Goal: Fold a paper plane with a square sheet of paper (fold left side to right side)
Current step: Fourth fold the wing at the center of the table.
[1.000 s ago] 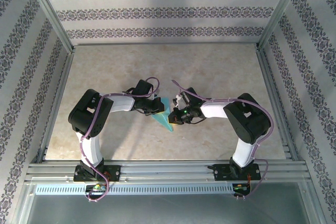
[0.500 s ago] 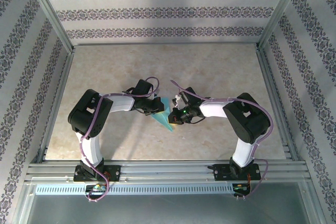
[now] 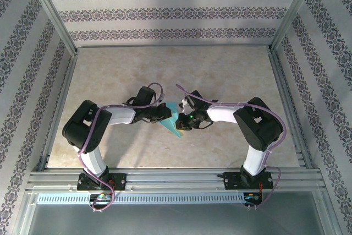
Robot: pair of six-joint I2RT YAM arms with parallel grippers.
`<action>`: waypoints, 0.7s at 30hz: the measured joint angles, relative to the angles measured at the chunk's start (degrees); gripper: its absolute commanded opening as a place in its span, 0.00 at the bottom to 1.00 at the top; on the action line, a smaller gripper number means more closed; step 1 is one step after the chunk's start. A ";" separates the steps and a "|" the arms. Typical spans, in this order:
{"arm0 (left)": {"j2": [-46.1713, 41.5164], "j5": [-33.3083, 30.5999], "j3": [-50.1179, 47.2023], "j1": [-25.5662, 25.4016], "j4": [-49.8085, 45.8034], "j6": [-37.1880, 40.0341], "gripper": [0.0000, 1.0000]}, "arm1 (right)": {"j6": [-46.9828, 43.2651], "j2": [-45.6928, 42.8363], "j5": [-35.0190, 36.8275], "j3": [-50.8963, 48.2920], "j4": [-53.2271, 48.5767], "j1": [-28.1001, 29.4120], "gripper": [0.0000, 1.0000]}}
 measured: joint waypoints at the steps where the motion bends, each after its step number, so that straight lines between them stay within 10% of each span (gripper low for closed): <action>1: 0.57 0.11 -0.33 -0.11 0.70 -0.57 0.00 | -0.15 0.00 0.20 0.13 -0.24 0.09 0.00; 21: 4.74 -2.19 1.75 -0.26 2.14 -0.59 0.00 | -1.22 0.46 1.66 1.68 -2.71 0.83 0.00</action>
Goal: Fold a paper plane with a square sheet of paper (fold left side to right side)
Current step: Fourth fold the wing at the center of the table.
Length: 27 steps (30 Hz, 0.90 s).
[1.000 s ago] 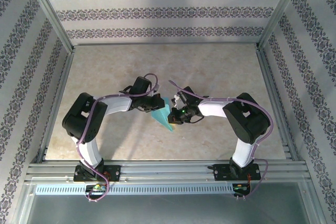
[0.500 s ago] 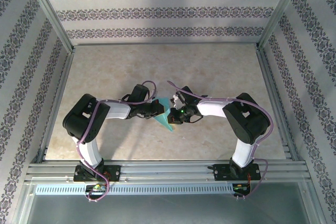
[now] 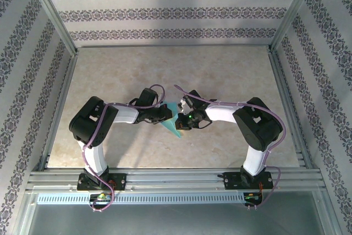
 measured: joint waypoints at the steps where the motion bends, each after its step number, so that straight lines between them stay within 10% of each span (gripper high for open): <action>1: 0.07 -0.39 0.35 0.00 -0.61 0.37 0.00 | -0.11 0.04 0.00 0.09 -0.11 0.00 0.00; 27: 4.90 2.32 8.55 6.73 -7.13 9.73 0.00 | -1.55 1.40 2.14 1.70 1.49 0.39 0.00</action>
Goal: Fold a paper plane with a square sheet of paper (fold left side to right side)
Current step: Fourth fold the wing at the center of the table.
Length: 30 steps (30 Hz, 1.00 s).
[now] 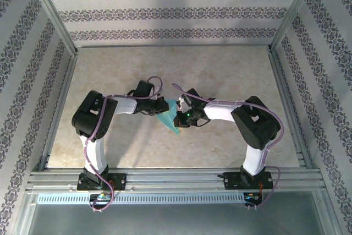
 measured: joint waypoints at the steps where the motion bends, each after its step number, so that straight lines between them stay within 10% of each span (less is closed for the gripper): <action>1: 0.24 -0.33 0.61 0.66 -0.44 0.50 0.00 | -0.02 -0.02 0.02 0.00 0.02 0.00 0.00; 19: 4.42 -5.27 10.34 7.13 -7.96 7.74 0.00 | -0.22 -0.04 0.48 0.11 0.13 -0.02 0.00; 30: -8.39 -6.82 3.89 5.75 -9.70 9.94 0.00 | -0.66 -0.46 0.61 0.09 -0.98 -0.15 0.00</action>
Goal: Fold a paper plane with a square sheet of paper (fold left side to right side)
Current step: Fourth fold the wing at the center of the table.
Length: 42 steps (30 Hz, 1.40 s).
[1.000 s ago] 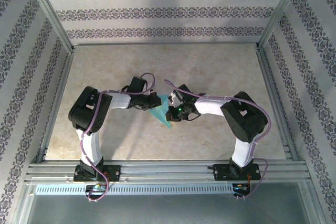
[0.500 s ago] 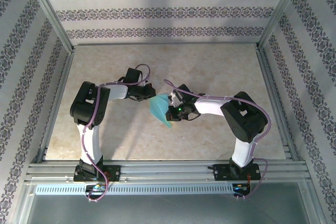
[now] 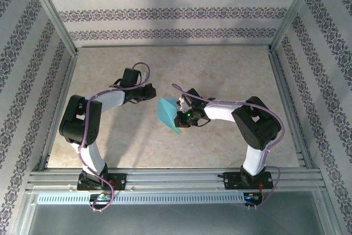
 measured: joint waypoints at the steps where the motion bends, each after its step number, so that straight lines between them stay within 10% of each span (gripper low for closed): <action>1: -0.09 0.48 -0.35 -1.18 0.09 -0.02 0.00 | -0.02 0.02 0.02 0.00 0.00 -0.02 0.00; 8: 3.89 2.51 -0.61 -7.78 0.55 -0.07 0.00 | -0.02 0.00 0.02 -0.07 0.04 -0.02 0.00; 42: 7.50 1.84 -3.17 -7.82 7.28 -0.24 0.00 | 6.82 2.29 -5.27 5.14 4.90 -2.29 0.00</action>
